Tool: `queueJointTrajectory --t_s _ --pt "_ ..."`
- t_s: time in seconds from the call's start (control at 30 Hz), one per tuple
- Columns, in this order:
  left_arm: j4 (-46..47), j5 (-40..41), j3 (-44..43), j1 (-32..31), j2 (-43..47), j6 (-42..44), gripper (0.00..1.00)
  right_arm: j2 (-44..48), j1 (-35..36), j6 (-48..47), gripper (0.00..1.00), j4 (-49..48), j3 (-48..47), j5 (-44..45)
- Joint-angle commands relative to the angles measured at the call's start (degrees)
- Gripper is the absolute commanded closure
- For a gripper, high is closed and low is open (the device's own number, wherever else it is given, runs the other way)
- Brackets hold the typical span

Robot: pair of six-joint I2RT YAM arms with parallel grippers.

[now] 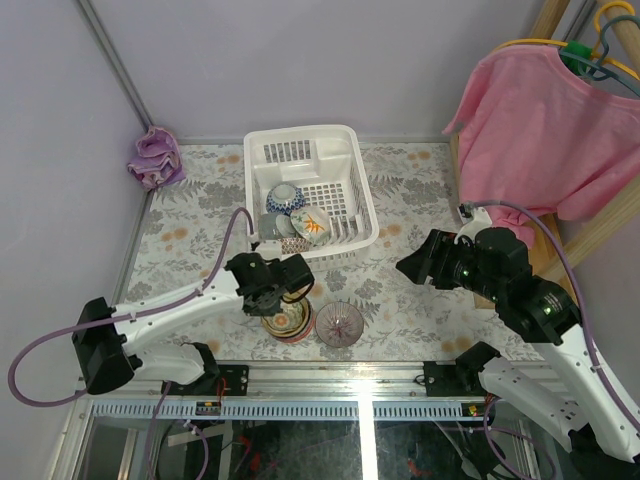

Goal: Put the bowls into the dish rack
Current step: Pick up the bowl from the center of the board.

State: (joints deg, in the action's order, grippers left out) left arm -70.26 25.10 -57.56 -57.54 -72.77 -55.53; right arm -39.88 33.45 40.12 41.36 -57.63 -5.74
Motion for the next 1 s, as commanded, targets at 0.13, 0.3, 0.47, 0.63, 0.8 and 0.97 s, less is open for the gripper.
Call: queueJointTrajectory --t_s 0.13,0.3,0.47,0.63,0.8,0.97 --pt "-0.8 2.4 -7.6 0.5 4.5 -0.3 1.0 -0.5 0.4 -0.3 0.3 -2.3 0.0 -2.2" --pt "-2.0 2.7 -11.2 0.5 5.8 0.1 1.0 -0.6 0.4 0.3 0.3 -3.3 0.7 -2.7" --pt "-0.8 1.1 -13.4 0.4 7.0 0.8 1.0 -1.3 0.4 0.5 0.3 -4.6 1.2 -4.5" --pt "0.3 0.4 -15.9 0.4 8.3 1.5 1.0 -2.5 0.4 1.1 0.3 -7.1 2.1 -7.1" --pt "2.8 -1.4 -16.8 0.4 8.2 2.6 1.0 -4.3 0.4 2.8 0.3 -11.3 3.9 -11.6" --pt "9.8 -5.4 -15.3 0.3 8.9 3.2 1.0 -5.3 0.8 6.4 0.31 -17.7 6.7 -16.4"
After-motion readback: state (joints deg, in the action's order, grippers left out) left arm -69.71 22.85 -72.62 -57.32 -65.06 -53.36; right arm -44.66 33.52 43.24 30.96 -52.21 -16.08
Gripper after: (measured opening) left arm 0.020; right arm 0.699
